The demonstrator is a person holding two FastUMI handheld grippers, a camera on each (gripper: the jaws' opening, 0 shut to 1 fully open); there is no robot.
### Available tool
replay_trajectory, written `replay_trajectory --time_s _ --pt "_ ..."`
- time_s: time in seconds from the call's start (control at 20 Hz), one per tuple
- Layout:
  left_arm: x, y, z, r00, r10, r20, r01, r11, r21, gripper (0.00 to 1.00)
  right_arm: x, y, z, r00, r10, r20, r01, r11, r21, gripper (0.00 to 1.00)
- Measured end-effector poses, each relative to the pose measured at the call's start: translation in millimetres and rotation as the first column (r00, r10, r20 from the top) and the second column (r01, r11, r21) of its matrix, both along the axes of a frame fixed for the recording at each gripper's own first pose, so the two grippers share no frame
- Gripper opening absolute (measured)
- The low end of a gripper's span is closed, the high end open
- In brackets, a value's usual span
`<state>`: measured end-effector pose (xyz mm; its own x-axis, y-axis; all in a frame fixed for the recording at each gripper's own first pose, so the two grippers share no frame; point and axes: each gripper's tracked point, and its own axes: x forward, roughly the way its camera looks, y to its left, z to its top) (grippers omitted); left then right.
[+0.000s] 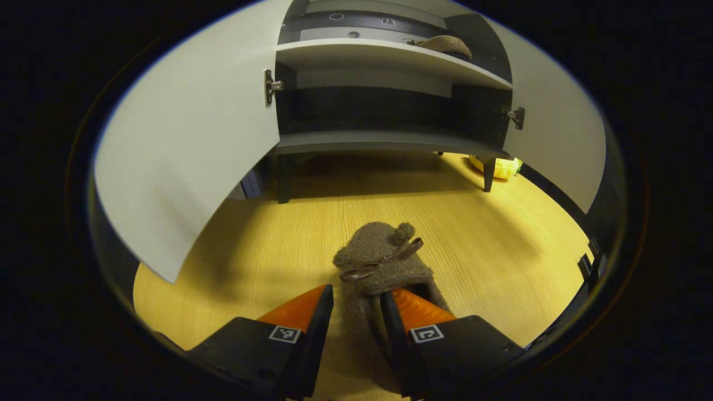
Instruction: Grab one shoe with the right hand and put it into the shoe cabinet, grab the other shoe with the left hand and put it into the shoe cabinet; then close the right door with the right hand and the left door with the left hand.
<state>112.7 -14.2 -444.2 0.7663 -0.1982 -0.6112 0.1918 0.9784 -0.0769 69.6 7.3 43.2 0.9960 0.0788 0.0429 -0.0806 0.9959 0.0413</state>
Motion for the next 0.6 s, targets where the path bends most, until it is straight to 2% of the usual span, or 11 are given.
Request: replay_trajectory --time_s 0.05,0.15,0.2,0.25,0.4,0.5,0.6 --pt "4.2 0.3 -3.0 1.000 0.000 0.001 0.000 1.000 0.002 0.54 -2.2 -1.6 0.0 1.000 -0.005 -0.002 0.005 1.000 -0.003 0.97" --pt "13.6 -0.5 -3.4 1.000 -0.001 0.020 0.001 1.000 0.002 0.42 -7.4 -4.7 -0.6 1.000 -0.015 -0.006 0.014 1.000 -0.006 0.97" --pt "15.8 -0.8 -3.9 1.000 0.001 0.025 -0.001 1.000 0.006 0.33 -10.1 -5.6 -2.1 1.000 -0.019 -0.010 0.019 1.000 -0.005 0.97" --pt "18.3 0.3 -3.3 1.000 0.002 0.031 -0.003 1.000 0.014 0.33 -12.5 -7.3 -4.0 1.000 -0.023 -0.016 0.023 1.000 -0.005 0.97" --pt "20.7 -0.1 0.3 0.999 0.003 0.035 -0.004 1.000 0.029 0.16 -18.5 -10.9 -4.3 0.999 -0.031 -0.014 0.031 1.000 0.000 0.96" --pt "18.7 -4.9 10.4 0.999 -0.005 0.039 0.004 1.000 0.019 0.10 -22.0 -12.5 -3.7 0.999 -0.032 -0.011 0.032 0.999 0.002 0.96" --pt "15.0 -7.2 33.8 0.999 0.010 0.048 -0.010 1.000 0.013 0.08 -29.8 -14.8 -2.7 0.999 -0.031 -0.013 0.031 0.999 0.012 0.97"
